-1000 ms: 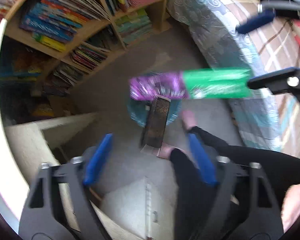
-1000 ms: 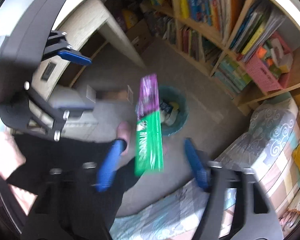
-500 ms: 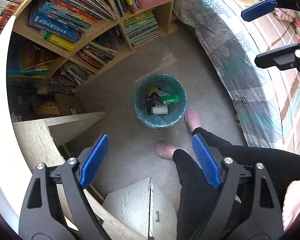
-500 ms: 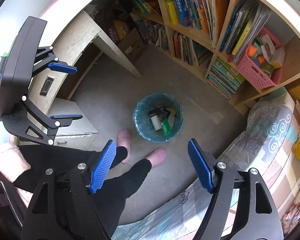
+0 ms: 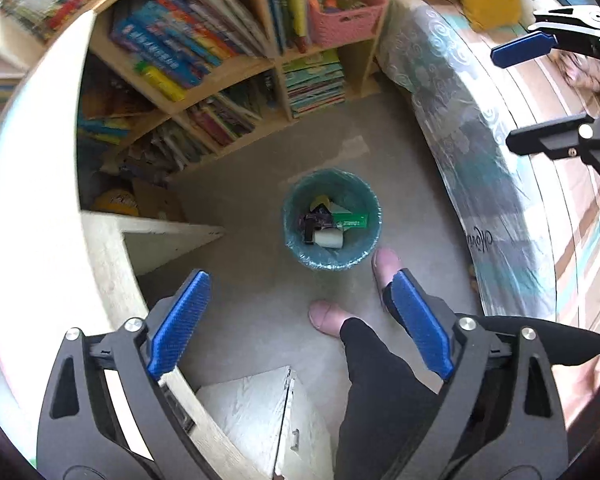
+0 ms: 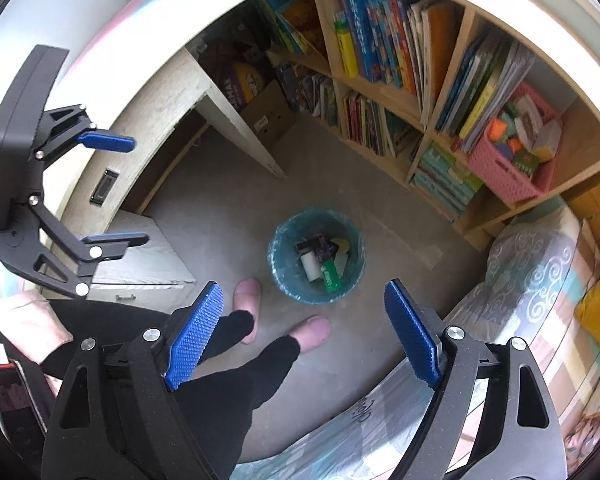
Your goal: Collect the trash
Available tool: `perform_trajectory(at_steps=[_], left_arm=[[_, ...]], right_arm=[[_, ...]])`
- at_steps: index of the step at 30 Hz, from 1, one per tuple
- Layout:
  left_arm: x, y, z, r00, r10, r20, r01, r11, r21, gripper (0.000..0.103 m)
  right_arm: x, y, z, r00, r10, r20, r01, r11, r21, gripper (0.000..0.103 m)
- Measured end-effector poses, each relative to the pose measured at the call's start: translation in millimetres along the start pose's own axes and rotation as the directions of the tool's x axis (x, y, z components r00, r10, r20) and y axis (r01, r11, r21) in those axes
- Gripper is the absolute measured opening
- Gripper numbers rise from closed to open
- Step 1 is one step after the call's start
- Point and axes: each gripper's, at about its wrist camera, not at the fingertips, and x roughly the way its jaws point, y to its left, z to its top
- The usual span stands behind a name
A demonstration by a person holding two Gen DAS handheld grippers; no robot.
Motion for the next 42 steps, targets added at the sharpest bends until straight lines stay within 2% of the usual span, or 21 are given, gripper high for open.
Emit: perform_trajectory(at_steps=[2, 6, 10, 13, 17, 21, 27, 31, 35, 38, 40, 42], left_arm=[[-9, 5, -5, 0.999, 0.038, 0.015, -0.037, 0.999, -0.034, 0.093], [-24, 20, -19, 0.998, 0.056, 0.036, -0.052, 0.992, -0.113, 0.096], [-30, 33, -33, 0.993, 0.117, -0.002, -0.116, 0.978, -0.176, 0.096], [-37, 48, -47, 0.993, 0.117, 0.005, -0.112, 0.961, -0.254, 0.096], [-48, 70, -71, 0.992, 0.128, 0.010, -0.115, 0.921, -0.373, 0.096], [-57, 92, -98, 0.987, 0.159, -0.007, -0.141, 0.856, -0.498, 0.096], [-71, 126, -145, 0.985, 0.174, 0.001, -0.127, 0.722, -0.680, 0.096], [-77, 140, -169, 0.977, 0.212, -0.026, -0.161, 0.651, -0.741, 0.096], [-80, 152, -195, 0.975, 0.219, -0.035, -0.160, 0.582, -0.797, 0.096], [-85, 157, -215, 0.976, 0.218, -0.024, -0.137, 0.521, -0.843, 0.096], [-89, 162, -231, 0.976, 0.219, -0.019, -0.122, 0.465, -0.877, 0.096], [-92, 166, -246, 0.973, 0.228, -0.023, -0.120, 0.421, -0.899, 0.096]], right_arm=[[-5, 1, 6, 1.000, 0.004, 0.015, -0.004, 1.000, -0.008, 0.083], [-18, 12, 20, 0.998, 0.019, 0.052, -0.016, 0.998, -0.054, 0.087], [-23, 27, 40, 0.997, 0.039, 0.069, -0.031, 0.993, -0.116, 0.088], [-25, 41, 56, 0.995, 0.061, 0.074, -0.048, 0.986, -0.161, 0.088], [-25, 66, 74, 0.994, 0.079, 0.071, -0.059, 0.968, -0.244, 0.088], [-22, 93, 92, 0.994, 0.084, 0.066, -0.058, 0.943, -0.327, 0.088], [-23, 131, 115, 0.991, 0.117, 0.060, -0.078, 0.893, -0.444, 0.089], [-21, 156, 129, 0.990, 0.132, 0.049, -0.089, 0.857, -0.507, 0.089], [-16, 180, 139, 0.988, 0.151, 0.032, -0.108, 0.824, -0.557, 0.089], [-11, 199, 144, 0.988, 0.150, 0.016, -0.111, 0.793, -0.599, 0.089], [-8, 212, 147, 0.988, 0.155, 0.003, -0.120, 0.777, -0.617, 0.089], [-3, 222, 151, 0.987, 0.162, -0.007, -0.131, 0.768, -0.627, 0.089]])
